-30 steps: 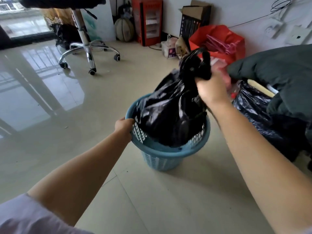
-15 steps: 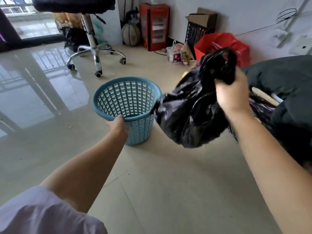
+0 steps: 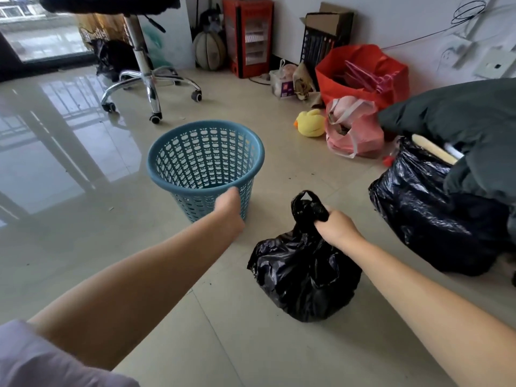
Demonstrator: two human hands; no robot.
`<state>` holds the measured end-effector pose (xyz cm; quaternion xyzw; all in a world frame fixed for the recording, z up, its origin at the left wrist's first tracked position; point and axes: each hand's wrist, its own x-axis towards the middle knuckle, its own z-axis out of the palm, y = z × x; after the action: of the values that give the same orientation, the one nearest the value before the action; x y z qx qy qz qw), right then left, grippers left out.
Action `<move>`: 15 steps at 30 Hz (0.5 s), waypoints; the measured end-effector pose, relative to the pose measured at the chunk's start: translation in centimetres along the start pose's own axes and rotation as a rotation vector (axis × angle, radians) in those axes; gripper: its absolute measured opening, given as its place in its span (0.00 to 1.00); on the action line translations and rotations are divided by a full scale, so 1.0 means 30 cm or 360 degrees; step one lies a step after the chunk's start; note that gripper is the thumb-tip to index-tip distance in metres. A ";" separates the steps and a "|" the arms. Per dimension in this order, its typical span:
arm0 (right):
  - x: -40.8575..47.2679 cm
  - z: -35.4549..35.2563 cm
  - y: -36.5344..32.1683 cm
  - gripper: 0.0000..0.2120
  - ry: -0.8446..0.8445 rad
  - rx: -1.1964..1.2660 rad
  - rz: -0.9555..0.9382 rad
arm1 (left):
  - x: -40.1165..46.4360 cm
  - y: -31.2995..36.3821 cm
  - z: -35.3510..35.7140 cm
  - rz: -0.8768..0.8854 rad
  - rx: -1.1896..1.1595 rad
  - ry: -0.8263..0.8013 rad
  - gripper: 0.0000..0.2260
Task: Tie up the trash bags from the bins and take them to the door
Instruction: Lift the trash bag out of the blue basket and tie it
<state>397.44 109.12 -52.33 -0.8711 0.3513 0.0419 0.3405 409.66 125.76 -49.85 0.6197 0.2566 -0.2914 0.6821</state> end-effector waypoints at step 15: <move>-0.018 -0.275 0.014 0.18 -0.0627 0.1018 0.0074 | -0.110 0.047 0.087 0.1201 0.1275 -0.0374 0.09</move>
<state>395.39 104.07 -46.09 -0.6878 0.2941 0.1047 0.6554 408.34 123.50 -46.26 0.8425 -0.1914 -0.1689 0.4743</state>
